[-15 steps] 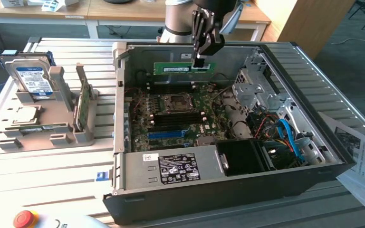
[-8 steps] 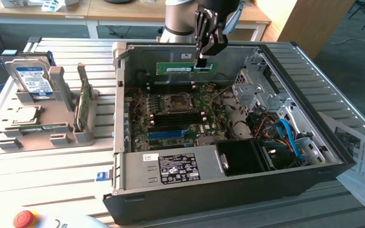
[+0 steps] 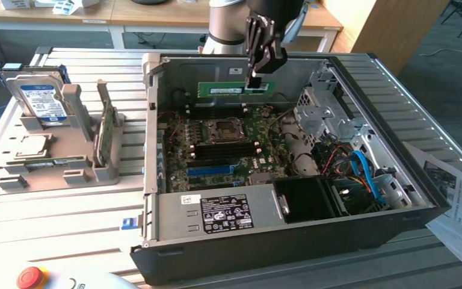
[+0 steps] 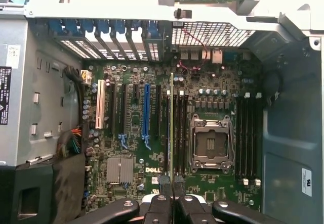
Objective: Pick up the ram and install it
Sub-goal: 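Insert the ram into the slot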
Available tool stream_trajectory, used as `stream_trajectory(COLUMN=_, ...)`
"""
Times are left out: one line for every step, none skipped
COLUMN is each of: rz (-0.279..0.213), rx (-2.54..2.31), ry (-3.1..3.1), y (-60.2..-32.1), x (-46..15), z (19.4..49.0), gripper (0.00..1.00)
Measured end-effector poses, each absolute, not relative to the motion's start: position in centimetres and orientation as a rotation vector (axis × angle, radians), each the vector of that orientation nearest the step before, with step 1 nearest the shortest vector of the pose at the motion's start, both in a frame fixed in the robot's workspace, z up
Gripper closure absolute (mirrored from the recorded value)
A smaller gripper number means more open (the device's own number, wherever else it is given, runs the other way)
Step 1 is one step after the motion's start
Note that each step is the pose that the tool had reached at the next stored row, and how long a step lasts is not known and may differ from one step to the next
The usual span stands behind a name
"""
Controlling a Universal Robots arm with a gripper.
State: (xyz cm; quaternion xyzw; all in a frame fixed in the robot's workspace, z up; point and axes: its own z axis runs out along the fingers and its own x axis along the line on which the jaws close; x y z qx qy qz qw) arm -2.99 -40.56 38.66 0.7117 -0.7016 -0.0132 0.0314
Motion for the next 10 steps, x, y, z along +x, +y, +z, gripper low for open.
stream_trajectory(rz=-0.041, rx=2.192, ry=-2.161, y=-40.6, x=-3.0, z=38.5, gripper=0.88)
stream_trajectory(rz=-0.041, rx=2.192, ry=-2.161, y=-40.6, x=-3.0, z=38.3, gripper=0.88)
stream_trajectory(rz=-0.041, rx=2.192, ry=-2.161, y=-40.6, x=-3.0, z=38.1, gripper=0.88)
stream_trajectory(rz=-0.041, rx=2.192, ry=-2.161, y=-40.6, x=-3.0, z=37.9, gripper=0.88)
stream_trajectory(rz=-0.041, rx=2.193, ry=-2.161, y=-40.6, x=-3.0, z=37.7, gripper=0.88)
stream_trajectory(rz=-0.041, rx=2.192, ry=-2.161, y=-40.6, x=-3.0, z=37.6, gripper=0.88)
stream_trajectory(rz=-0.041, rx=2.192, ry=-2.161, y=-40.6, x=-3.0, z=37.4, gripper=0.88)
stream_trajectory(rz=-0.041, rx=2.192, ry=-2.161, y=-40.6, x=-3.0, z=37.2, gripper=0.88)
stream_trajectory(rz=-0.041, rx=2.192, ry=-2.161, y=-40.6, x=-3.0, z=37.0, gripper=0.88)
stream_trajectory(rz=-0.041, rx=2.193, ry=-2.161, y=-40.6, x=-3.0, z=36.8, gripper=0.88)
